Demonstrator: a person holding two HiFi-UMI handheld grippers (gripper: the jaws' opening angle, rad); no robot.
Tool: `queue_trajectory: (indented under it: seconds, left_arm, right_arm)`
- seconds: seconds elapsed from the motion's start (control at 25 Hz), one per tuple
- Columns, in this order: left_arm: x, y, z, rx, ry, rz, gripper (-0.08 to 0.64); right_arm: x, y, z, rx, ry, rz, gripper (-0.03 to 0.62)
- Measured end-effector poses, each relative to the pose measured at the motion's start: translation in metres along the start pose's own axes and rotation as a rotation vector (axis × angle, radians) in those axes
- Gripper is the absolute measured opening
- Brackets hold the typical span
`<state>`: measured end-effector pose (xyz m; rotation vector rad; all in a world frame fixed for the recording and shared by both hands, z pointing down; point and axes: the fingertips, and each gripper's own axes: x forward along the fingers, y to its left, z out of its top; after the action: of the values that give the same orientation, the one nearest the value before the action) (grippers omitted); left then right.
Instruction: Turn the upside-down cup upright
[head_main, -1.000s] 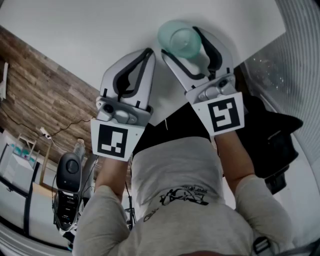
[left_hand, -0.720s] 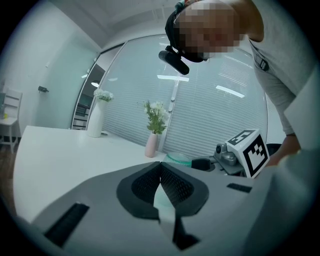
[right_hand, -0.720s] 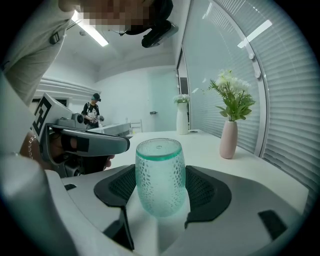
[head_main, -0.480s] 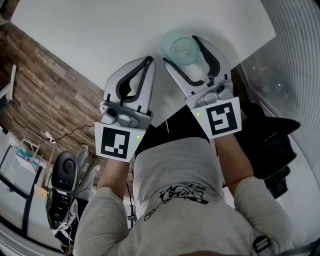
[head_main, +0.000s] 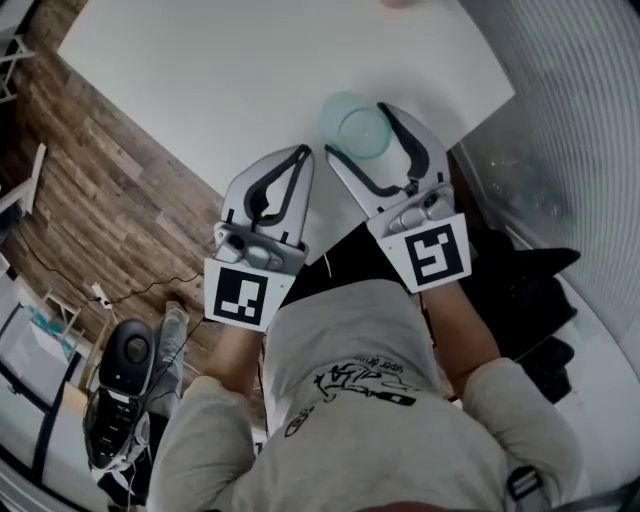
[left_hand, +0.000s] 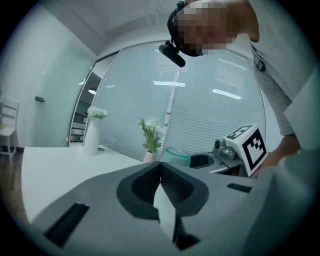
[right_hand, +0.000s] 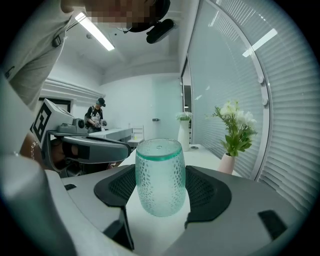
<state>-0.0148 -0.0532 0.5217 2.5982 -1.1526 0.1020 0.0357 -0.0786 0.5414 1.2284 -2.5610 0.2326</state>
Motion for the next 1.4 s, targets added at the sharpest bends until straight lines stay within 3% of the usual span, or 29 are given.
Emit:
queue_trajectory:
  seconds: [0.56, 1.0, 1.4]
  left_arm:
    - [-0.015, -0.01, 0.042, 0.014, -0.024, 0.008, 0.004]
    - [-0.03, -0.022, 0.09, 0.023, -0.061, 0.0, 0.005]
    - [-0.044, -0.037, 0.118, 0.069, -0.082, -0.022, 0.005]
  right_arm:
    - [-0.02, 0.005, 0.051, -0.026, -0.035, 0.026, 0.325]
    - [-0.039, 0.016, 0.113, -0.05, -0.094, 0.043, 0.325]
    - [-0.06, 0.029, 0.148, -0.08, -0.121, 0.062, 0.325]
